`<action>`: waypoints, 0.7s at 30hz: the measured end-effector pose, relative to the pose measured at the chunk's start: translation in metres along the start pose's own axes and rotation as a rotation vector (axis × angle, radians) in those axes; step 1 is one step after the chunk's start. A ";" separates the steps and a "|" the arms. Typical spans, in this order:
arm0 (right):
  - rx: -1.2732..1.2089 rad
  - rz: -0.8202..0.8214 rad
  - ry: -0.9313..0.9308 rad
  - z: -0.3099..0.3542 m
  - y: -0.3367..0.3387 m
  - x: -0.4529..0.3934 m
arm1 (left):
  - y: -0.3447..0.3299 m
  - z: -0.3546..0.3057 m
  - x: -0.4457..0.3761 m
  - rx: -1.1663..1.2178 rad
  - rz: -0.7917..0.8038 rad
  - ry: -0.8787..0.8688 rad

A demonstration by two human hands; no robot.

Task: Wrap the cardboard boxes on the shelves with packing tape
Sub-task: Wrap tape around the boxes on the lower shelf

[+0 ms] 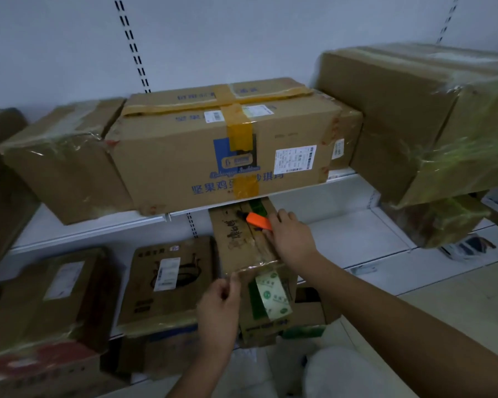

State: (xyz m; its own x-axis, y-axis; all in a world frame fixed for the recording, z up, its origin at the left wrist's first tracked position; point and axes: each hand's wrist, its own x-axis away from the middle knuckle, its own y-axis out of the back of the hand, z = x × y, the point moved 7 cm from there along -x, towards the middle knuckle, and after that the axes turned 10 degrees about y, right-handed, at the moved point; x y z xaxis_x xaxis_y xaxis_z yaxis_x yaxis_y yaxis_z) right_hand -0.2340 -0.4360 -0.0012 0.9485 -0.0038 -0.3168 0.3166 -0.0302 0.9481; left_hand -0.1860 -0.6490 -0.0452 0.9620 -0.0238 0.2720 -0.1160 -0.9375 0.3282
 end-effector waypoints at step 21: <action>0.065 -0.126 -0.004 0.012 -0.017 0.008 | -0.087 0.047 0.045 0.144 0.231 0.345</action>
State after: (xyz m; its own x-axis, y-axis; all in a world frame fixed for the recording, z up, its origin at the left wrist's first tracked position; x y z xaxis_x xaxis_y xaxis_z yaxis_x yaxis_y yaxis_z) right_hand -0.2317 -0.4471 -0.0198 0.9013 0.0002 -0.4331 0.4311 -0.0954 0.8972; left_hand -0.1212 -0.5851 -0.1044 0.7730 -0.1442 0.6178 -0.2594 -0.9606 0.1003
